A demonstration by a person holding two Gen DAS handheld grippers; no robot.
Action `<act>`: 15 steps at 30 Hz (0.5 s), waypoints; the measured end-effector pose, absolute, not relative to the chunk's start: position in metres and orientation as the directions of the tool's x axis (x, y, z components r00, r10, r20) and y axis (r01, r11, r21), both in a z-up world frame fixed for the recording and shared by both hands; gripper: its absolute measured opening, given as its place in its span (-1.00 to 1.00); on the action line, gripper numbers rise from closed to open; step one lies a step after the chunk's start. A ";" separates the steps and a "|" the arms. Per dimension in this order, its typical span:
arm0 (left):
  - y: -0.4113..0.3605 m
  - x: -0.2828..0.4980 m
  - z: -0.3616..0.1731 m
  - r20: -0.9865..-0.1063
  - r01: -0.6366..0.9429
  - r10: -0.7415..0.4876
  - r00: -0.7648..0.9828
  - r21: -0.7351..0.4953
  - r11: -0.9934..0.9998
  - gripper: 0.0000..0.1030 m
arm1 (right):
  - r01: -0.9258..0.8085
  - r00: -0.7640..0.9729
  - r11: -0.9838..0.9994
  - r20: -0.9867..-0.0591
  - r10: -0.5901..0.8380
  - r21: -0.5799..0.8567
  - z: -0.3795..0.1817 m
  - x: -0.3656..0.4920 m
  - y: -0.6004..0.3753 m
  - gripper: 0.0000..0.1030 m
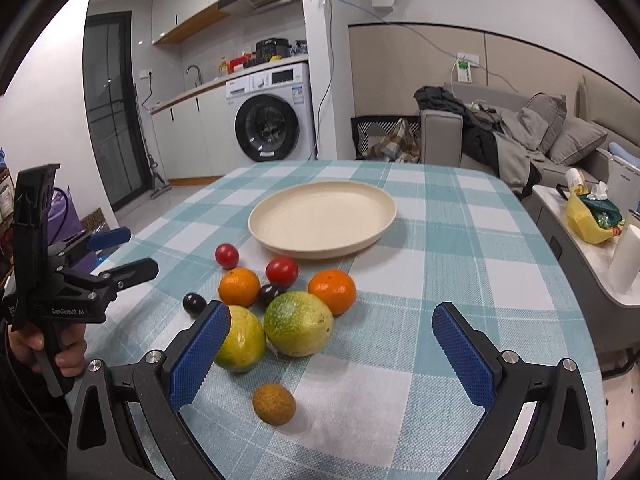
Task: Organize fruits
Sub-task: 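Grasp the small brown fruit with the right tool while the left grasps the dark plum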
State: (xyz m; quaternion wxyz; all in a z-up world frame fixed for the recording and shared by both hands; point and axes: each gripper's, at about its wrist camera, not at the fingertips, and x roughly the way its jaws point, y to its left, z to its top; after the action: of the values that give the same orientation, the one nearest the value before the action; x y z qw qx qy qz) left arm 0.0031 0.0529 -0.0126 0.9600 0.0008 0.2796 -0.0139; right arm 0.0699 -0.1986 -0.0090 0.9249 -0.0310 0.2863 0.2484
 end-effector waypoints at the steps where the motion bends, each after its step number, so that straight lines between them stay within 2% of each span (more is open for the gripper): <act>1: 0.055 0.003 -0.013 -0.537 0.031 -0.027 0.843 0.000 1.000 0.98 | -0.485 0.701 0.871 -0.559 0.443 0.082 -0.011 0.070 -0.197 1.00; 9: 0.041 0.006 -0.015 -0.591 0.103 -0.061 0.804 0.038 0.994 0.98 | -0.522 0.606 0.847 -0.652 0.455 0.105 -0.026 0.070 -0.189 0.95; 12: 0.034 0.014 -0.021 -0.632 0.125 -0.078 0.771 0.030 0.992 0.96 | -0.549 0.563 0.828 -0.680 0.469 0.116 -0.031 0.069 -0.184 0.72; 13: 0.034 0.016 -0.023 -0.643 0.137 -0.092 0.761 0.021 0.990 0.94 | -0.559 0.550 0.822 -0.690 0.470 0.113 -0.032 0.069 -0.182 0.57; 15: 0.026 0.023 -0.027 -0.659 0.149 -0.101 0.745 0.017 0.989 0.91 | -0.582 0.513 0.805 -0.715 0.475 0.118 -0.037 0.068 -0.178 0.50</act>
State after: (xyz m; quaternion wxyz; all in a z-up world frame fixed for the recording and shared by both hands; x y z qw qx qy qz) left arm 0.0225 0.0260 -0.0270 0.9335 0.0344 0.3506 -0.0669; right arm 0.0683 -0.1782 -0.0366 0.8671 -0.0686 0.3882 0.3047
